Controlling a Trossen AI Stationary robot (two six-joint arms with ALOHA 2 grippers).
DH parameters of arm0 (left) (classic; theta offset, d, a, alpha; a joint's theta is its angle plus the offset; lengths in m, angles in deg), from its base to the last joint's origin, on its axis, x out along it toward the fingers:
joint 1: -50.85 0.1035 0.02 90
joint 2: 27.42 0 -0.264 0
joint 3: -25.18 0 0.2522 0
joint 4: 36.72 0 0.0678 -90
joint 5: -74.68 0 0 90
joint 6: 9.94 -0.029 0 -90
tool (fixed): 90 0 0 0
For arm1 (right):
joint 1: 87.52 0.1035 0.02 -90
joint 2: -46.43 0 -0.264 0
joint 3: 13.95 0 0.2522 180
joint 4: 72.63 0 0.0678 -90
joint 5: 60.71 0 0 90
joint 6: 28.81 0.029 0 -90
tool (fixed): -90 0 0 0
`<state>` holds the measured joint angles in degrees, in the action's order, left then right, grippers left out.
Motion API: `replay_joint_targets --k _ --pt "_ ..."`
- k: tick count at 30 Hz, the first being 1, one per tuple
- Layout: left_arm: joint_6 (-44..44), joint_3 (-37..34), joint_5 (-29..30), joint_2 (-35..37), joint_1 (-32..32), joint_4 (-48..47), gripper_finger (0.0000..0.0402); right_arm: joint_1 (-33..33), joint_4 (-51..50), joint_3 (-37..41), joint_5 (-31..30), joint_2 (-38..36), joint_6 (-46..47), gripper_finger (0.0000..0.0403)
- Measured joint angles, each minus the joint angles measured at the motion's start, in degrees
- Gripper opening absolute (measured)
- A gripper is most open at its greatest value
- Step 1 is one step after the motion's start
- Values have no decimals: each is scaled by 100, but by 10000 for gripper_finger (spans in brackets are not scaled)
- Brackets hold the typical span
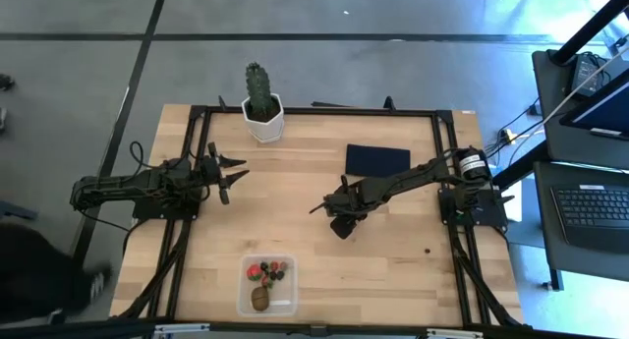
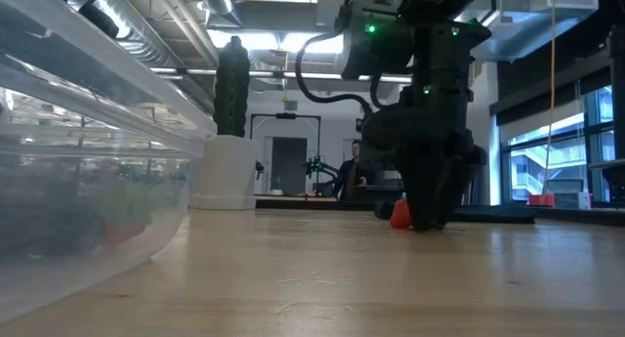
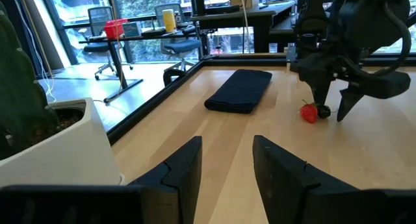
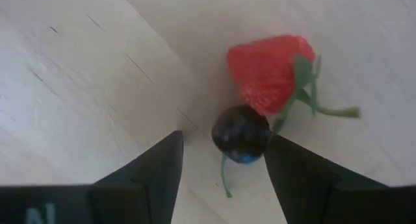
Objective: Pick and placing Produce into tupperware
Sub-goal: Put the black cherry in the transparent bin
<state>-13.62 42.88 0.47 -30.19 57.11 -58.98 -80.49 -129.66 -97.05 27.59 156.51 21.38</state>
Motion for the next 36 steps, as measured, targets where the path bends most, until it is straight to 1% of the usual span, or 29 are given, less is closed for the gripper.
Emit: replay_joint_targets --k 9,13,16,26,36 --pt "2 0 1 1 -1 -1 130 0 33 -2 -11 46 -102 214" --pt "0 0 0 1 -1 -1 130 0 27 -2 -14 48 -106 204" --pt "2 0 2 1 -1 -1 130 0 26 -2 -15 48 -109 187" --pt "2 0 2 -1 -1 -1 130 0 29 -4 -15 50 -118 111" --pt "2 0 2 1 0 1 130 0 31 -4 -10 51 -118 63"
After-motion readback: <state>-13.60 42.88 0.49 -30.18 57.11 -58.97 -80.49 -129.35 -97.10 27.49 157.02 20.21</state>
